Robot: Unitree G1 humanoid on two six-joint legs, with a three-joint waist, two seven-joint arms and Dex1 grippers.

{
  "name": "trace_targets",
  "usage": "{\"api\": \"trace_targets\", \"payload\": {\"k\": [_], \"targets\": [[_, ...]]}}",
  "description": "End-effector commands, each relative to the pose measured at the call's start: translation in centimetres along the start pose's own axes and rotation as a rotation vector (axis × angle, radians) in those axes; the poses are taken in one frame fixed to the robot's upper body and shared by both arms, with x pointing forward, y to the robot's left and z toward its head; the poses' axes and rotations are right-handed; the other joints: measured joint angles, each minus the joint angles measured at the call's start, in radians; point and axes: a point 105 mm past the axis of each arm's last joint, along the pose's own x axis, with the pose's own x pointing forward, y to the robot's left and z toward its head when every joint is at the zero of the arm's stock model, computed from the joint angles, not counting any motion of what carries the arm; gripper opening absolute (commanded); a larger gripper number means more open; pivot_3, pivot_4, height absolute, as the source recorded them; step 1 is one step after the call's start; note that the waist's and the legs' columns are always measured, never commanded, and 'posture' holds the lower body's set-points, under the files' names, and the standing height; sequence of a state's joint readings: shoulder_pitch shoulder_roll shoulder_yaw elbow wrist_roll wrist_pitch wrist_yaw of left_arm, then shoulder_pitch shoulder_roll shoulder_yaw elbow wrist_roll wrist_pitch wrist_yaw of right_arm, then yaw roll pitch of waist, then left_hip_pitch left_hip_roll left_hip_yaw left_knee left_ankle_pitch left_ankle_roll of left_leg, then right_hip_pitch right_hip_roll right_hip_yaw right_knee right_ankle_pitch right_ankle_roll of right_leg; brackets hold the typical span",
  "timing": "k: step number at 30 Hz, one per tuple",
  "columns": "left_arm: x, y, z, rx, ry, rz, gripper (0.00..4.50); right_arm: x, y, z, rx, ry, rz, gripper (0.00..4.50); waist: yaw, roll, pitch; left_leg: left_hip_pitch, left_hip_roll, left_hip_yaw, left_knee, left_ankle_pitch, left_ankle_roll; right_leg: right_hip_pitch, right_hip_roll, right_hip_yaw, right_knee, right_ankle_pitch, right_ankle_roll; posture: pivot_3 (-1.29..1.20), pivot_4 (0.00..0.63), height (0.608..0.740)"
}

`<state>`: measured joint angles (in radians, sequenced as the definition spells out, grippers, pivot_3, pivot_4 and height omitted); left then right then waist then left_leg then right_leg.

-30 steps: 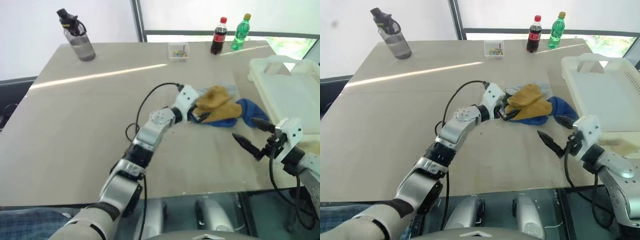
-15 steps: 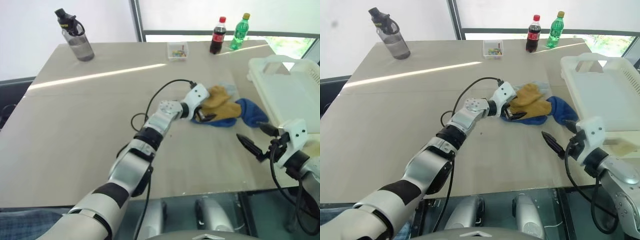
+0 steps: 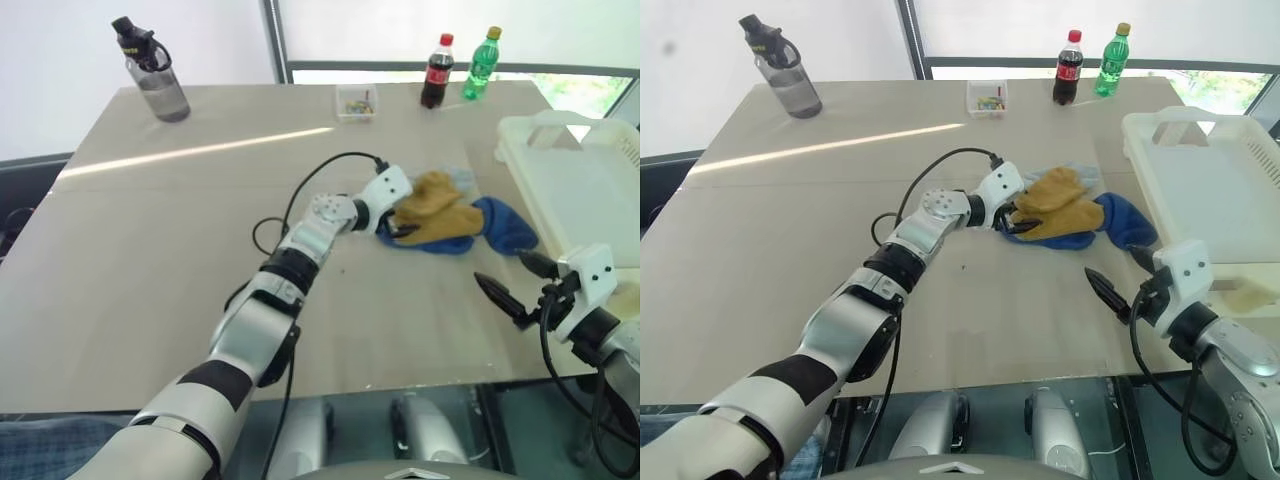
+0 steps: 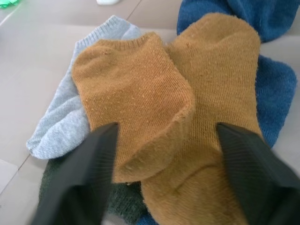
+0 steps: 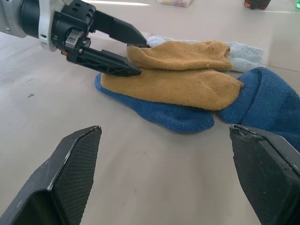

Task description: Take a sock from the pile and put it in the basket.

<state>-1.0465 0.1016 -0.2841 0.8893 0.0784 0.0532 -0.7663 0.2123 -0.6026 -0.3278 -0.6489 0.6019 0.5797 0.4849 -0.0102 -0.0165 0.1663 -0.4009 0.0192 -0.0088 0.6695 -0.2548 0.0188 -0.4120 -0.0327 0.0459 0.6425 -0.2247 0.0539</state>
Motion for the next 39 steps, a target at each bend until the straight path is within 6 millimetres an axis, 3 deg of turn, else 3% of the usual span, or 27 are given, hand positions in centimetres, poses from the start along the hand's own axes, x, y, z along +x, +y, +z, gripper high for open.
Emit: {"api": "trace_targets", "payload": {"k": [1,6,11,16,28,31,32,34,39], "targets": [[0.2,0.1,0.7,0.041,-0.009,0.007,2.07,-0.4,-0.2,1.0,-0.03,-0.043,-0.011,4.5,0.0,0.0,0.0,0.0,0.0,0.0,0.0,0.0,0.0,0.0,0.0,0.0,0.0,0.0,0.0,0.0,0.15,0.74],[0.3,0.1,0.5,0.073,0.003,0.022,0.12,-0.5,-0.2,0.9,-0.031,-0.039,-0.008,4.5,0.0,0.0,0.0,0.0,0.0,0.0,0.0,0.0,0.0,0.0,0.0,0.0,0.0,0.0,0.0,0.0,0.15,0.74],[-0.3,-0.3,2.1,0.113,-0.102,-0.001,0.12,-0.6,-0.2,0.7,-0.031,-0.033,-0.007,4.5,0.0,0.0,0.0,0.0,0.0,0.0,0.0,0.0,0.0,0.0,0.0,0.0,0.0,0.0,0.0,0.0,0.15,0.74],[-2.3,0.0,2.6,0.137,-0.162,0.033,0.12,-0.5,-0.2,0.6,-0.029,-0.033,-0.005,4.5,-0.003,0.0,0.0,0.0,0.0,0.001,0.0,0.0,0.0,0.0,0.0,0.001,0.0,0.001,-0.002,0.0,0.15,0.74],[-7.5,-1.7,-0.4,0.035,-0.134,0.051,0.12,0.0,-0.2,0.3,-0.027,-0.036,0.011,4.5,0.0,0.001,0.0,0.001,0.001,0.001,0.0,0.0,0.0,0.0,0.0,0.001,0.002,0.001,-0.002,0.0,0.15,0.74],[-7.8,-2.3,-1.1,0.004,-0.124,0.047,0.12,0.1,-0.1,0.2,-0.024,-0.035,0.02,4.5,0.0,0.001,-0.001,0.002,0.001,0.001,0.0,0.0,0.0,0.0,0.0,0.001,0.002,0.001,-0.002,0.0,0.15,0.74],[-7.7,-2.5,-1.1,-0.003,-0.126,0.048,0.75,0.1,-0.1,0.2,-0.025,-0.035,0.025,4.5,0.001,0.001,-0.001,0.002,0.001,0.001,0.0,0.0,0.0,0.0,0.0,0.0,0.002,0.001,-0.002,0.0,0.15,0.74],[-7.6,-3.1,-1.1,-0.015,-0.137,0.041,1.24,0.3,-0.1,0.2,-0.029,-0.035,0.029,4.5,0.0,0.001,-0.001,0.002,0.001,0.001,0.001,0.0,0.0,0.0,0.0,0.0,0.002,0.001,-0.002,0.0,0.15,0.74],[-7.7,-3.0,-1.4,0.02,-0.119,0.073,3.57,0.2,-0.3,0.3,-0.032,-0.035,0.027,4.5,0.0,0.001,-0.001,0.002,0.001,0.001,0.001,0.0,0.0,0.0,0.0,0.0,0.002,0.001,-0.002,0.0,0.15,0.74]]}}
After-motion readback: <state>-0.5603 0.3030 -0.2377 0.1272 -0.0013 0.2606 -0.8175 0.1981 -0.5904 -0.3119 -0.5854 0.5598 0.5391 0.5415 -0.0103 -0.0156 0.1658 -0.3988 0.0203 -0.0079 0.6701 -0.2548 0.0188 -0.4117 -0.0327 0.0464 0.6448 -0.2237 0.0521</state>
